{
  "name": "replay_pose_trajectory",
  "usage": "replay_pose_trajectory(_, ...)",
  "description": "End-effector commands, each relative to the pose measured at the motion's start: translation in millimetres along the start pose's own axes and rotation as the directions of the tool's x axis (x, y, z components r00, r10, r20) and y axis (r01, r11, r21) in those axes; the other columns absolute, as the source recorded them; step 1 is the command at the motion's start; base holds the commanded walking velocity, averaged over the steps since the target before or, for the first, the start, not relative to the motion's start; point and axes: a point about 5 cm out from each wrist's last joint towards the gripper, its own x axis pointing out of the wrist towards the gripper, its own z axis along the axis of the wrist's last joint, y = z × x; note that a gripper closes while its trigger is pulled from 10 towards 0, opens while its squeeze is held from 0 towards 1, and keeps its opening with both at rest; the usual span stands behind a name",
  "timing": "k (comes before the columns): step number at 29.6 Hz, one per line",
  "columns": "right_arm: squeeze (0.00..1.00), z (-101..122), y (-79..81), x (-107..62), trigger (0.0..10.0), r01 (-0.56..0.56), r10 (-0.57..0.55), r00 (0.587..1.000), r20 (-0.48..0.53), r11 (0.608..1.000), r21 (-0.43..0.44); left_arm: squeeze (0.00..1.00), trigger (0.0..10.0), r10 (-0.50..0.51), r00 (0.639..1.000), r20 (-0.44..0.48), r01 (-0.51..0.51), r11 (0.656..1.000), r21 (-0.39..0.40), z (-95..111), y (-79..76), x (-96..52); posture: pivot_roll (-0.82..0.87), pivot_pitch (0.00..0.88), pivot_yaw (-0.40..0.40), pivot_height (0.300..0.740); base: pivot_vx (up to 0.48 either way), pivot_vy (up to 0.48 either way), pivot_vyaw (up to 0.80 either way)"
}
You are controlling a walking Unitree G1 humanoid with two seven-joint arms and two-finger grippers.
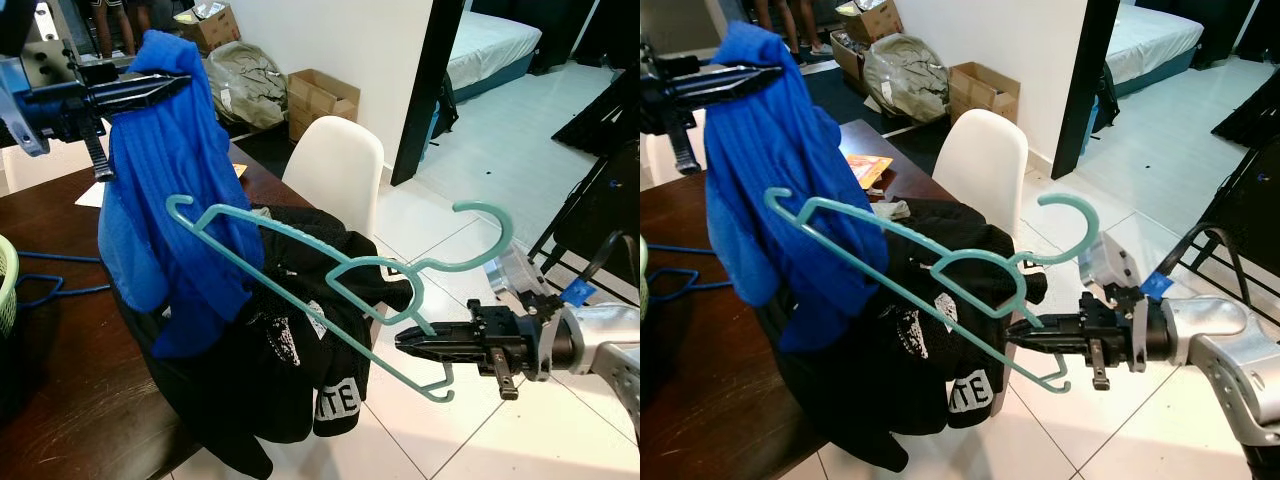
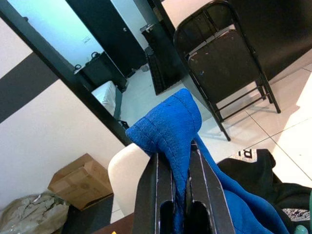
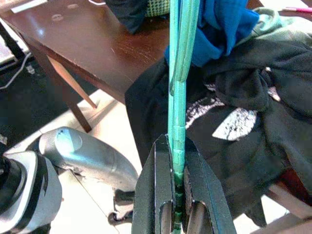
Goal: Hang hanger
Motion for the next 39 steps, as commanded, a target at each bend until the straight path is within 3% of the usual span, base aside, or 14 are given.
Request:
replay_pose_trajectory(1, 0.00, 0, -1.3, -5.5, 10.0, 0.021, -0.021, 1.000, -0.005, 1.000, -0.003, 0.00, 10.0, -0.010, 1.000, 0.018, 0.009, 1.000, 0.010, 4, -1.8, 0.0, 0.03, 0.073, 0.011, 0.740, 0.000, 0.000, 0.00)
replay_pose_trajectory(25, 0.00, -6, -11.4, -18.5, 10.0, 0.115, -0.115, 0.992, -0.045, 0.993, -0.003, 0.00, 10.0, -0.032, 0.999, 0.025, 0.032, 0.999, 0.004, 6, -10.2, 3.8, 0.03, 0.077, 0.006, 0.740, 0.000, 0.000, 0.00)
replay_pose_trajectory(36, 0.00, -5, -11.9, -8.9, 10.0, 0.108, -0.109, 0.993, -0.042, 0.994, -0.027, 0.00, 10.0, -0.056, 0.998, 0.041, 0.057, 0.998, -0.005, 7, -15.7, 9.5, 0.03, 0.071, 0.007, 0.740, 0.000, 0.000, 0.00)
replay_pose_trajectory(39, 0.00, -1, -15.2, 9.9, 10.0, 0.111, -0.111, 0.994, -0.004, 0.992, -0.058, 0.00, 10.0, -0.095, 0.993, 0.068, 0.097, 0.995, -0.029, 3, -26.4, 21.3, 0.03, 0.065, 0.002, 0.740, 0.000, 0.000, 0.00)
